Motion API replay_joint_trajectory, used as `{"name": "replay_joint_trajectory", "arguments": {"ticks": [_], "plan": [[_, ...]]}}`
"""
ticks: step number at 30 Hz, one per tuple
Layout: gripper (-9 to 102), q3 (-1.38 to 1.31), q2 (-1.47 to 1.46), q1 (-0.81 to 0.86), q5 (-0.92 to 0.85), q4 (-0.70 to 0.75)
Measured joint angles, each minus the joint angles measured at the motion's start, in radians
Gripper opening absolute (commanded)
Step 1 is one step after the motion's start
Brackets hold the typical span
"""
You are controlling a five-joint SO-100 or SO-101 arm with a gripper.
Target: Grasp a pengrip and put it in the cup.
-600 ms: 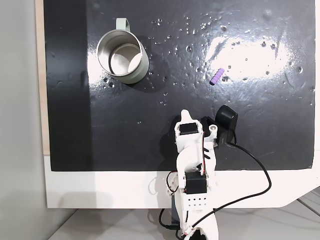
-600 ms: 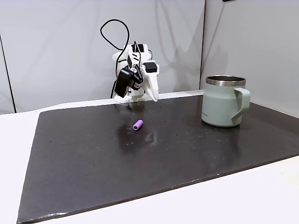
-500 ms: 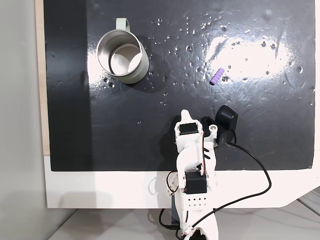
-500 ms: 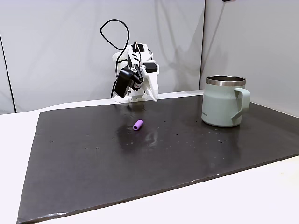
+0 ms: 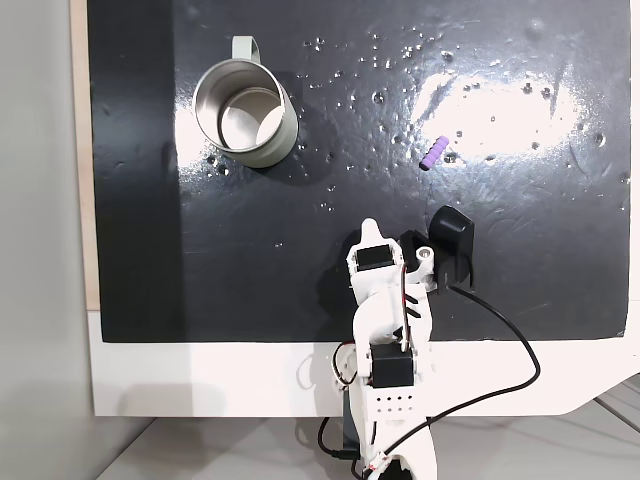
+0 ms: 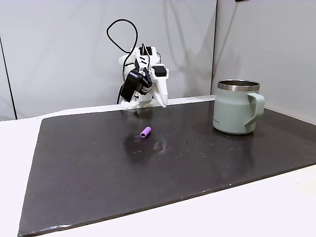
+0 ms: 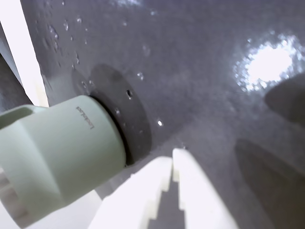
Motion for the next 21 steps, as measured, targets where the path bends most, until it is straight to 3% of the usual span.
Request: {"name": "replay_joint_trajectory", "arguments": {"ticks": [12,21], "plan": [[0,-0.282,-0.14,0.049,-0.345,0.187],[0,-0.514,-0.672,0.23,-0.611,0.067]]}}
